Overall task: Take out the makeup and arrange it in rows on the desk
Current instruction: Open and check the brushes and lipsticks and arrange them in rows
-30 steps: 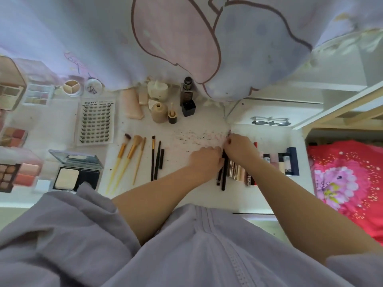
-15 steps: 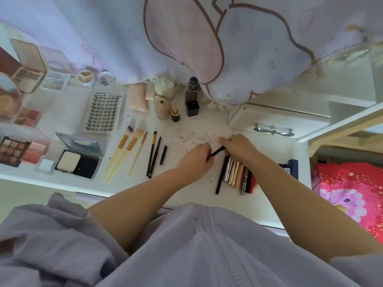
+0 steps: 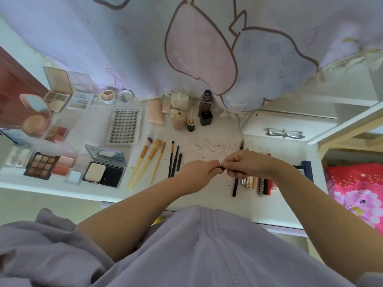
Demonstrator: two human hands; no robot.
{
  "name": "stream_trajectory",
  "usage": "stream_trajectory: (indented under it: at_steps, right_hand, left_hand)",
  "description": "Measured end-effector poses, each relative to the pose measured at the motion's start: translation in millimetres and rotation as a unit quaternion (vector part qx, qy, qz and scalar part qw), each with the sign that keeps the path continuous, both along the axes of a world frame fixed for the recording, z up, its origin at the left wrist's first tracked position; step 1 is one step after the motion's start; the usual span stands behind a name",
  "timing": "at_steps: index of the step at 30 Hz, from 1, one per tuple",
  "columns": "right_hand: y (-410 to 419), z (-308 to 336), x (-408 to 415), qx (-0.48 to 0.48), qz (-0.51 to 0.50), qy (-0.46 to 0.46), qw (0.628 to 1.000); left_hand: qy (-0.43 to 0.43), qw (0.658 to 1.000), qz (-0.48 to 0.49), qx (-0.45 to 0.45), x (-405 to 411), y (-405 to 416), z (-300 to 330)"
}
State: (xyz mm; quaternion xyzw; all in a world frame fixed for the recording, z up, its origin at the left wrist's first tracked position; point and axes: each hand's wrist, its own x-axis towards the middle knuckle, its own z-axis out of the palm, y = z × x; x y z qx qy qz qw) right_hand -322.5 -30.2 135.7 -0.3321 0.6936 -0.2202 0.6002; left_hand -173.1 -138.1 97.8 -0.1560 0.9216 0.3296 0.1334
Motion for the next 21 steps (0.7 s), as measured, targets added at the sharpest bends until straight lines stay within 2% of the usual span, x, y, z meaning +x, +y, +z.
stream_trajectory:
  at_steps: [4, 7, 9, 12, 14, 18, 21]
  right_hand:
    - [3, -1, 6, 0.02, -0.003, 0.0, 1.0]
    - [4, 2, 1, 0.057, -0.008, 0.069, 0.996]
    - [4, -2, -4, 0.068, -0.067, 0.106, 0.99]
    - [-5, -14, 7, 0.084, -0.16, 0.109, 0.978]
    - [-20, -27, 26, 0.103, -0.163, 0.118, 0.974]
    - [-50, -53, 58, 0.114, -0.147, 0.215, 0.959]
    - [-66, -63, 76, 0.113, -0.103, 0.297, 0.942]
  left_hand:
    - [-0.006, 0.999, 0.009, 0.044, 3, 0, -4]
    - [-0.036, 0.991, 0.038, 0.121, 6, -6, -11]
    - [-0.049, 0.979, 0.105, 0.166, 5, -14, -14]
    - [-0.045, 0.934, 0.273, 0.227, -3, -30, -19]
    - [-0.054, 0.942, 0.288, 0.161, -10, -41, -24]
    - [-0.105, 0.975, 0.195, -0.027, -17, -61, -23]
    - [-0.128, 0.976, 0.138, -0.106, -19, -70, -23]
